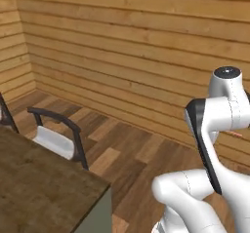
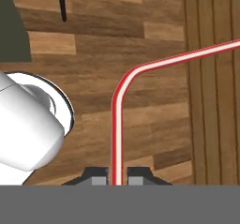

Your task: Take a straw from the drawer in front and place it inside the glass cup on the dining counter.

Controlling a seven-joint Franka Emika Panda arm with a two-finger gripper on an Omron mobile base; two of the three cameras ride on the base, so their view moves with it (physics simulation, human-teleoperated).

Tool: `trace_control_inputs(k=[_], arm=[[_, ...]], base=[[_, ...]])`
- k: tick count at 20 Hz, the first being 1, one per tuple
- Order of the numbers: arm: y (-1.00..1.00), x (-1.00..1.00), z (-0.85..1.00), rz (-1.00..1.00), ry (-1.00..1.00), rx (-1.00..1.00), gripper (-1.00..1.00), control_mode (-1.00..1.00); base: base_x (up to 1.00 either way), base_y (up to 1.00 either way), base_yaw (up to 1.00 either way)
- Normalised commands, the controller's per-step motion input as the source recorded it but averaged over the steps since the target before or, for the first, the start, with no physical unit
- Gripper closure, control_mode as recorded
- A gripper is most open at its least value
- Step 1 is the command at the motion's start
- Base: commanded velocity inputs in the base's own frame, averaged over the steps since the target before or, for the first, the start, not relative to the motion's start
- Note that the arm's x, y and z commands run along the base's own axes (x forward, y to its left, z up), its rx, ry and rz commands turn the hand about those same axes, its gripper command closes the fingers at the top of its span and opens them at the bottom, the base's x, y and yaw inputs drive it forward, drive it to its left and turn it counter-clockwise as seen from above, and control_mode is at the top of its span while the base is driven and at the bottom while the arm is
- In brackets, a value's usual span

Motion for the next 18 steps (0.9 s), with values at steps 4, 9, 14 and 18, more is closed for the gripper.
trace_control_inputs(k=[4, 9, 14, 18], arm=[[0.00, 0.00, 0.00, 0.00, 0.00, 0.00, 1.00, 1.00], [0.00, 0.00, 0.00, 0.00, 0.00, 0.00, 1.00, 1.00], [0.00, 0.00, 0.00, 0.00, 0.00, 0.00, 1.00, 1.00], [0.00, 0.00, 0.00, 0.00, 0.00, 0.00, 1.00, 1.00]], base=[[0.80, -0.72, 0.46], [0.81, -0.69, 0.48], [0.82, -0.66, 0.50], [0.83, -0.63, 0.51]])
